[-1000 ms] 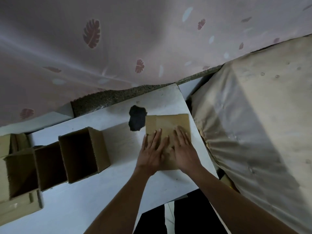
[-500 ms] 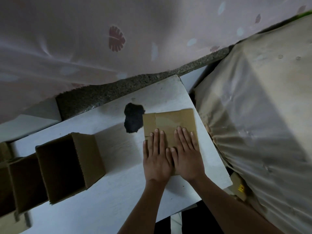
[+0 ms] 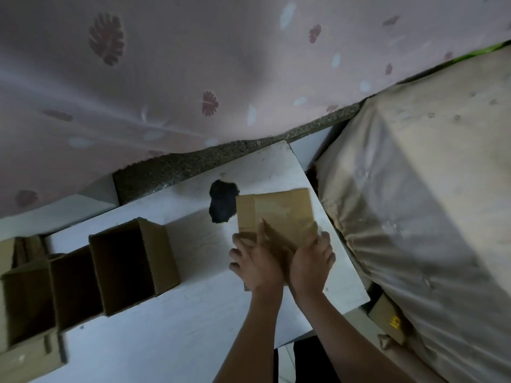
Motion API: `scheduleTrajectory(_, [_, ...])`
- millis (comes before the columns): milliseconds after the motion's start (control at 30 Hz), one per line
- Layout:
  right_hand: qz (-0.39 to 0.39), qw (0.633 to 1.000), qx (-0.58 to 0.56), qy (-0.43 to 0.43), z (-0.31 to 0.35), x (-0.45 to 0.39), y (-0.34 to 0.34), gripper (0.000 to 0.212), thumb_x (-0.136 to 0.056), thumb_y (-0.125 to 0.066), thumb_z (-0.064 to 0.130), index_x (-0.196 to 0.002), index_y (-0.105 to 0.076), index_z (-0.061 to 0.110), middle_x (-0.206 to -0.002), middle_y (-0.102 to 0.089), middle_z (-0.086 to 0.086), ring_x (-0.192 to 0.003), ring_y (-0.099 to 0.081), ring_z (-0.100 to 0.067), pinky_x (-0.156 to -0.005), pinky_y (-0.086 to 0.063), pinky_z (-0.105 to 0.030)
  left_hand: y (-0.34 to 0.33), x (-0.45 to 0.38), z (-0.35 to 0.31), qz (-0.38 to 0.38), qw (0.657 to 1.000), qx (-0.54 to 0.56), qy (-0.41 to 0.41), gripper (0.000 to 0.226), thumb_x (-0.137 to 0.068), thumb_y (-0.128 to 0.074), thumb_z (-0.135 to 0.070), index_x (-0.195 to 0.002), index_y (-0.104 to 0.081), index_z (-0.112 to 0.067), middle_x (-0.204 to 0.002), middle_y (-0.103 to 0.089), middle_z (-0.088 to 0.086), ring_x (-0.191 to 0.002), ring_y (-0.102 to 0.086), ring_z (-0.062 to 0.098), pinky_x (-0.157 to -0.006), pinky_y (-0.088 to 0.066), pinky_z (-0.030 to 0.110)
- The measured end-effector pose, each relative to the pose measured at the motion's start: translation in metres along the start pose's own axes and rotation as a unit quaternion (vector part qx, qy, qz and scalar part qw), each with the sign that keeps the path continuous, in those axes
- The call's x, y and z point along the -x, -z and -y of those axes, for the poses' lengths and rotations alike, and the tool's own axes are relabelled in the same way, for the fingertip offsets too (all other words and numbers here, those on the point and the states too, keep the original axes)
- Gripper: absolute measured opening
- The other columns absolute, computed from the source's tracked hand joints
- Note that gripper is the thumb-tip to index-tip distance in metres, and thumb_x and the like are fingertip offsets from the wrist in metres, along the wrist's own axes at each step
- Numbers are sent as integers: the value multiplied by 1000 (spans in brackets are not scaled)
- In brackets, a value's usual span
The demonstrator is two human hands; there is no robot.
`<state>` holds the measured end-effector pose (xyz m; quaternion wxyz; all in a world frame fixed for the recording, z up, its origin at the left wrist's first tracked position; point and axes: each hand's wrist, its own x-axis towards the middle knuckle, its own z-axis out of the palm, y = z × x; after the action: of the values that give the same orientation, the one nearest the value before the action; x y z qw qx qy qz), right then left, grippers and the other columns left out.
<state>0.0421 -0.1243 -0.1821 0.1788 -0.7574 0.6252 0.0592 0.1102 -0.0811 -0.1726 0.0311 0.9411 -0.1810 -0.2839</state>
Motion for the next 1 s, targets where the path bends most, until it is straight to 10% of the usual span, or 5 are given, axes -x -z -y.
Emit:
scheduleTrajectory(233, [143,956,-165,-194,-4,-26,29,79,-78,-81,42,-136,-43,5,-134,-48,-19,-124,-47,-38,-103,-41,-48,23,-11,19,39,961,244,123,66,-92,-67,-19,-148,-33,-20,-134,-51,15,-121,-52,37,-105,-46,50])
scheduleTrajectory(433, [157,931,-307,-121,-12,-32,54,56,-84,-77,36,-130,-58,11,-129,-62,-5,-114,-61,-26,-89,-51,-31,49,4,34,16,935,343,83,38,-96,-63,-24,-132,-53,-15,-113,-67,6,-104,-63,29,-97,-52,48])
scheduleTrajectory(567, [119,924,-356,-73,-13,-18,83,14,-85,-76,27,-85,-63,23,-91,-69,5,-76,-62,-3,-49,-39,-10,68,29,38,-2,911,411,40,53,-91,-72,-30,-138,-49,-22,-122,-65,3,-110,-62,28,-95,-53,45])
scheduleTrajectory(833, [127,927,-348,61,-21,17,139,20,-88,-73,29,-98,-65,14,-94,-66,1,-88,-62,-20,-75,-49,-31,103,113,34,-72,850,514,92,60,-84,-80,-24,-137,-51,-25,-131,-63,8,-108,-61,24,-98,-52,45])
scheduleTrajectory(1000, [149,920,-324,163,-22,28,165,26,-88,-74,28,-80,-58,9,-77,-62,0,-72,-58,-18,-55,-36,-25,110,168,28,-160,810,544,152,64,-85,-79,-26,-142,-49,-24,-136,-59,6,-121,-58,30,-103,-50,50])
